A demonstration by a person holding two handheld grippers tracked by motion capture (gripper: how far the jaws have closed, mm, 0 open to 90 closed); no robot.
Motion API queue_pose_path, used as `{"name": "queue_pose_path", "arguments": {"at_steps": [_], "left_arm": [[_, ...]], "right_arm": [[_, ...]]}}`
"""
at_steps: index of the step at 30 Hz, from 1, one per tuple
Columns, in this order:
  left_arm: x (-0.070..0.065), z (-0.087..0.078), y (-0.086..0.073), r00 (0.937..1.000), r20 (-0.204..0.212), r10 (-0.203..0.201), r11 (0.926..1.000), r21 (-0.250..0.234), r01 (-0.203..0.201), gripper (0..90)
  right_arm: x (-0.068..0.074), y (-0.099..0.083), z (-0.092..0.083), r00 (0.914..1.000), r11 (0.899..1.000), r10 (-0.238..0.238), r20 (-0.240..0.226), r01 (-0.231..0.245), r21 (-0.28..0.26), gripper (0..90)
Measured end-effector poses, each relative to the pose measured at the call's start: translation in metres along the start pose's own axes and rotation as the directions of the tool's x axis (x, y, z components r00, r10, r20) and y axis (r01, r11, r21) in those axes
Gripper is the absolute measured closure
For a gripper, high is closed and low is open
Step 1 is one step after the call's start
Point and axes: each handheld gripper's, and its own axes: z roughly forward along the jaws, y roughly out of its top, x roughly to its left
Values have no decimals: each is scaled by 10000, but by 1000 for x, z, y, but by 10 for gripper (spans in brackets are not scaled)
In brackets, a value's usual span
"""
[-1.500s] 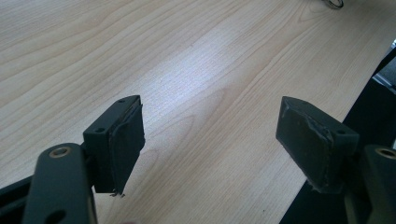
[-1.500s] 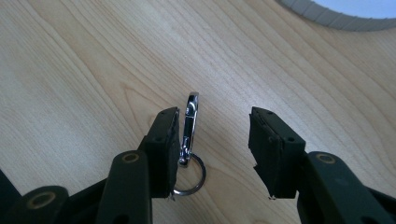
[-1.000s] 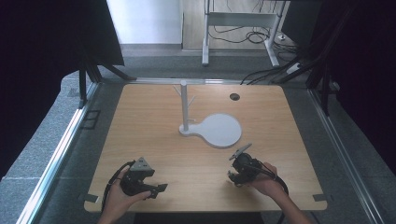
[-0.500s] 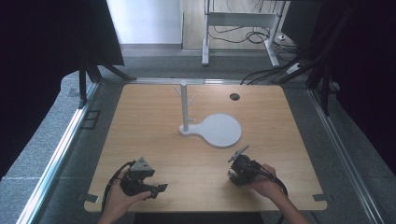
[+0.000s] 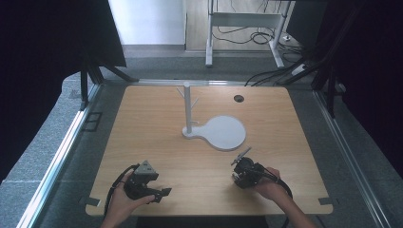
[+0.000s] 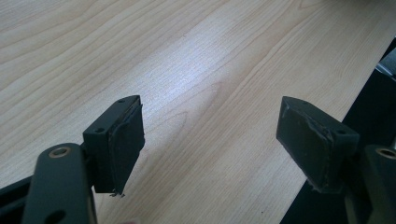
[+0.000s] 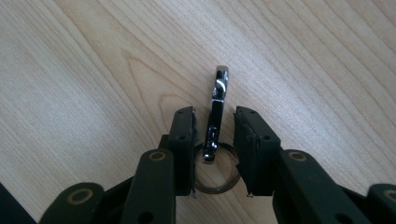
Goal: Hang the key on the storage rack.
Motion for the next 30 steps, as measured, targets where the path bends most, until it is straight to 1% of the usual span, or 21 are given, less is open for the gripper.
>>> {"name": "queue_pose_path", "arguments": {"at_steps": [2,7,12,19,20,26,30], "left_arm": [[0,0,0,10000,-4,-14,10000,-22,14,239],[1,-1,0,10000,-5,-13,10000,-18,13,239],[0,0,0,10000,8,3,10000,-1,-3,239],[1,-1,0,10000,-40,-24,10000,-67,24,239],[1,-2,0,10000,-42,-25,10000,-73,24,239],[1,-1,0,10000,-58,-24,10000,-79,23,239],[1,-1,0,10000,-49,-24,10000,-77,24,239]], "right_arm": [[-1,3,0,9999,9999,18,-115,-16,148,710],[-1,4,1,9999,9996,21,-161,-17,272,724],[-1,6,1,9998,9991,-6,-206,15,427,769],[-4,6,1,9995,9989,118,-298,-104,447,832],[-5,5,1,9993,9990,126,-365,-110,433,843],[-3,4,0,9996,9994,-40,-297,50,350,846],[-5,3,0,9995,9994,-29,-324,41,351,847]]}}
